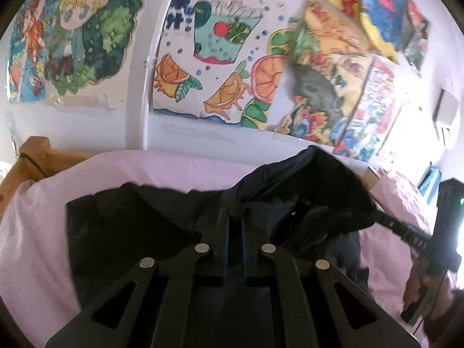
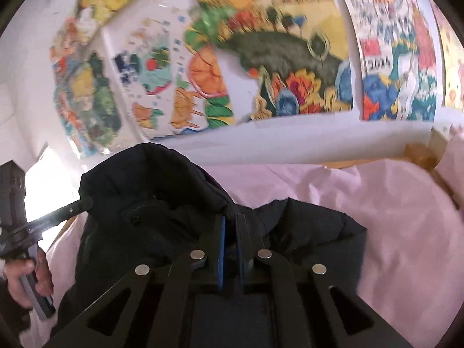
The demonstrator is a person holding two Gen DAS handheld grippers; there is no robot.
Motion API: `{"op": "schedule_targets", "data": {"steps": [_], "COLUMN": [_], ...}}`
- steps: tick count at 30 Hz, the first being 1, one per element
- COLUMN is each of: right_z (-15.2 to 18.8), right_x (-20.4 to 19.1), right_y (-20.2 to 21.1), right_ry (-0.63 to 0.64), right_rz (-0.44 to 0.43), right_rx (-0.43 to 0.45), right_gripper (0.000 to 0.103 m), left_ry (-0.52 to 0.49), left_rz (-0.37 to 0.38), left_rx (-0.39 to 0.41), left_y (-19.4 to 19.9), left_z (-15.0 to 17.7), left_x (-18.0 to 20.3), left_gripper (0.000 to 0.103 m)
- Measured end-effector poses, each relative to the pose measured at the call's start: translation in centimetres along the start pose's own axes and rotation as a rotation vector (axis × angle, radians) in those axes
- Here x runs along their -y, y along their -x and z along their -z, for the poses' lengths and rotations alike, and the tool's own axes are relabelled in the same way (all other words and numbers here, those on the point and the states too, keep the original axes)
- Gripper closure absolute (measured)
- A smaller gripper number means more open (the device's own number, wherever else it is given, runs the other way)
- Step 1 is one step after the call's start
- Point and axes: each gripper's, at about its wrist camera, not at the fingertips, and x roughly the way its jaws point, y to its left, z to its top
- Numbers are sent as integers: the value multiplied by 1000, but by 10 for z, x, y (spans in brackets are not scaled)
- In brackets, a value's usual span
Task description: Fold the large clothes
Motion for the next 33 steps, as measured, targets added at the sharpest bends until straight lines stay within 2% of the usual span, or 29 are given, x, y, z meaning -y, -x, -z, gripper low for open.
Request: {"op": "schedule_targets", "data": {"steps": [4, 9, 15, 19, 23, 28, 33], "right_z": [23, 60, 95, 113, 132, 133, 123], "right_x": [-13, -22, -11, -3, 1, 3, -1], "right_y": [36, 45, 23, -2, -27, -29, -3], "right_ry": [86, 148, 135, 139, 163, 172, 206], "right_rz": [-2, 19, 51, 72, 93, 95, 72], "right_rx": [17, 11, -38, -68, -120, -128, -93], "right_gripper": [96, 96, 96, 96, 96, 96, 95], "left_ry": [-17, -24, -22, -5, -16, -11, -3], "left_rz": [23, 9, -13, -37, -35, -32, -20], "left_rx": [-12, -35, -76, -129, -113, -99, -95], "left_y": [30, 37, 14, -16, -28, -29, -25], "left_z": [22, 52, 87, 109, 120, 123, 122], "left_x": [4, 2, -11, -28, -34, -38, -39], "left_gripper": [99, 100, 101, 101, 101, 101, 101]}}
